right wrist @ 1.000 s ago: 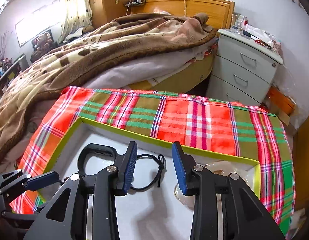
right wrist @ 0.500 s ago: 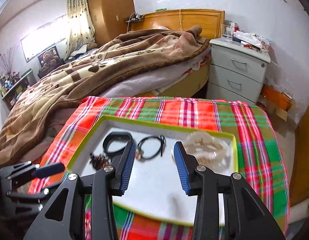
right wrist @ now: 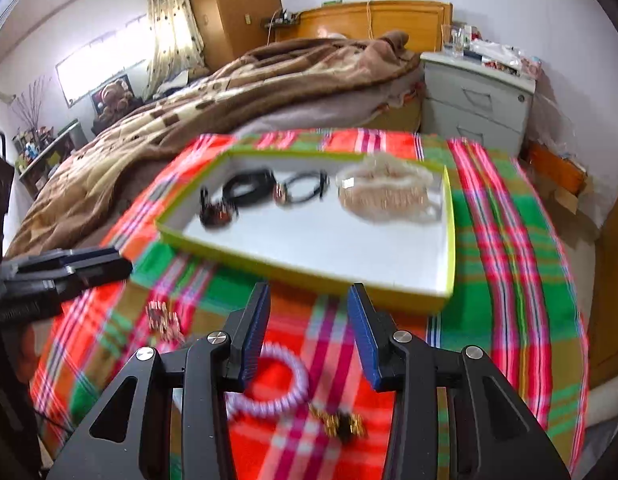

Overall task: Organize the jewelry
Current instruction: 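Reach and grasp the pink coiled hair tie with the right tool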

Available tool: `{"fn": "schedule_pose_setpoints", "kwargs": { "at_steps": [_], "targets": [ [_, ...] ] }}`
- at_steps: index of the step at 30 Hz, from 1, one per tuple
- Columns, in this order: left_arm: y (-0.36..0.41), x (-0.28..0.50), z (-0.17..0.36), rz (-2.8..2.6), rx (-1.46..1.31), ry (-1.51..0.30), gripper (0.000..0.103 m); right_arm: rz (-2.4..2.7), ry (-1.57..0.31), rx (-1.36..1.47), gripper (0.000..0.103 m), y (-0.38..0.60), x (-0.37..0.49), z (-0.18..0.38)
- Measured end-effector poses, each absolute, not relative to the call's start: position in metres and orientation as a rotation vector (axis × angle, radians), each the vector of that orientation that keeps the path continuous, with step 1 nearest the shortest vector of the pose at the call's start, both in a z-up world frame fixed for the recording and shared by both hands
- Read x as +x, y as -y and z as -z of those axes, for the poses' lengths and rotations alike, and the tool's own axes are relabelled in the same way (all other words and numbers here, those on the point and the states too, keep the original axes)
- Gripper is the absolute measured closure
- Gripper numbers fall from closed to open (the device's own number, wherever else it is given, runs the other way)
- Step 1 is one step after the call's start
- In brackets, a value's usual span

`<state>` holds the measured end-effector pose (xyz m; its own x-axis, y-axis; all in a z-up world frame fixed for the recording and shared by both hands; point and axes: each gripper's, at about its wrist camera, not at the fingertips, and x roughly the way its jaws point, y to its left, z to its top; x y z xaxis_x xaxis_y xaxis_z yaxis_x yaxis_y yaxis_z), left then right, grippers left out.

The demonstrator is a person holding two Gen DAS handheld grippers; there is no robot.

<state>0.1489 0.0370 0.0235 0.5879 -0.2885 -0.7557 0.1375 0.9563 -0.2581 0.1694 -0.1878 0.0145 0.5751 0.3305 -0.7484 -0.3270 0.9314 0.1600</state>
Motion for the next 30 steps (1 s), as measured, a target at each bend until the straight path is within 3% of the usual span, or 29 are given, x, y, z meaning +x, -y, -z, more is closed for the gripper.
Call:
{"fn": "schedule_pose_setpoints", "kwargs": {
  "at_steps": [21, 26, 30],
  "targets": [
    [-0.058, 0.125, 0.004, 0.18, -0.206, -0.981, 0.054, -0.441, -0.986, -0.151, 0.062, 0.168, 0.151, 0.023],
    [-0.061, 0.125, 0.007, 0.169, -0.211, -0.993, 0.054, -0.41, -0.976, -0.164, 0.091, 0.17, 0.149, 0.023],
    [-0.061, 0.125, 0.008, 0.17, -0.208, -0.997, 0.054, -0.394, -0.967, -0.145, 0.093, 0.176, 0.148, 0.022]
  ]
}}
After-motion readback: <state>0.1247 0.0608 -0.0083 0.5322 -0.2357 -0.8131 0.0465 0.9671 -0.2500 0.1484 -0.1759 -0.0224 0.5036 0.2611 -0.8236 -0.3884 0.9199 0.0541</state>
